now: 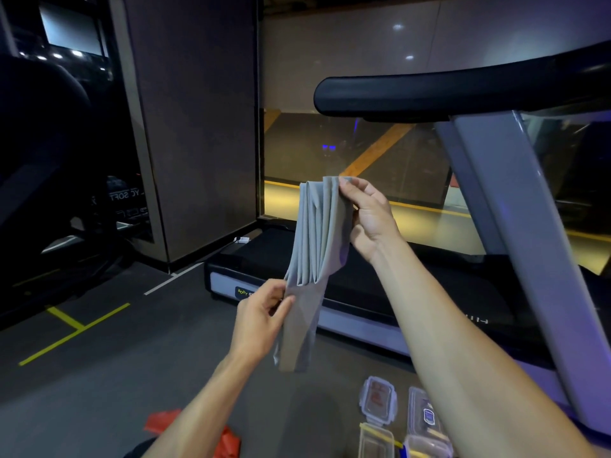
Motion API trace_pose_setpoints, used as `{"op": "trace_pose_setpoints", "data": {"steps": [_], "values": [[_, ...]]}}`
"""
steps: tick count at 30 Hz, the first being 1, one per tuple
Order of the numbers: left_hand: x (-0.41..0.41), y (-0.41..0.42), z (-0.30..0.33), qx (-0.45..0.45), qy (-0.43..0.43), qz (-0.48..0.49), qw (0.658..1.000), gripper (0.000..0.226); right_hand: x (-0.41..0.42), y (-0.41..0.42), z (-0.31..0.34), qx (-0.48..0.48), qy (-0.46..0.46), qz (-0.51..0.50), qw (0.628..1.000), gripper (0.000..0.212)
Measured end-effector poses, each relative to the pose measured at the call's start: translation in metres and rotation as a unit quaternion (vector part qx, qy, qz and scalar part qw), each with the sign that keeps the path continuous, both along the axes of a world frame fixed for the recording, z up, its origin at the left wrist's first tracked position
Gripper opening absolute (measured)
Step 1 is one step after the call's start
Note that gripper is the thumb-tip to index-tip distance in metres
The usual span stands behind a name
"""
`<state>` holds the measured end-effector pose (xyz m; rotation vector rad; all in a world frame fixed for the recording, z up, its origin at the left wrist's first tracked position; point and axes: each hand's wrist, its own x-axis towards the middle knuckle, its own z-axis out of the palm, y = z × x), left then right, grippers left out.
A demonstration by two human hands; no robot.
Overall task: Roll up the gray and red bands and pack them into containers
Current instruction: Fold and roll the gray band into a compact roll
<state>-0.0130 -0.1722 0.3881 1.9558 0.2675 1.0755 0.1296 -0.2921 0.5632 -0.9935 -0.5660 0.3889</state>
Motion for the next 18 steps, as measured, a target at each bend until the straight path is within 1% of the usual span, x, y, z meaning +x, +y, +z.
{"op": "trace_pose_setpoints", "data": {"steps": [1,3,6,7,10,16,18], "values": [[0.000,-0.001,0.000,-0.016,0.003,0.010,1.000,0.024,-0.001,0.001,0.000,0.000,0.002,-0.004,1.000,0.017],[-0.001,-0.002,0.000,-0.049,0.014,0.025,0.998,0.031,-0.005,0.003,0.000,0.006,0.010,-0.009,1.000,0.016],[-0.001,-0.002,-0.001,-0.062,0.030,0.003,0.998,0.039,-0.008,0.005,0.001,0.025,0.023,-0.014,0.999,0.016],[-0.002,-0.003,-0.002,-0.060,0.033,-0.002,0.998,0.036,-0.010,0.006,0.002,0.028,0.028,-0.019,0.999,0.017],[-0.001,-0.005,-0.006,-0.054,0.041,0.007,0.998,0.015,-0.013,0.008,0.003,0.027,0.038,-0.038,0.998,0.015],[-0.003,-0.015,-0.011,-0.057,0.044,0.045,0.996,0.017,-0.019,0.006,0.003,0.020,0.046,-0.067,0.997,0.017],[-0.003,-0.018,-0.012,-0.078,0.045,0.040,0.995,0.015,-0.020,0.004,0.003,0.010,0.047,-0.084,0.995,0.019]]}}
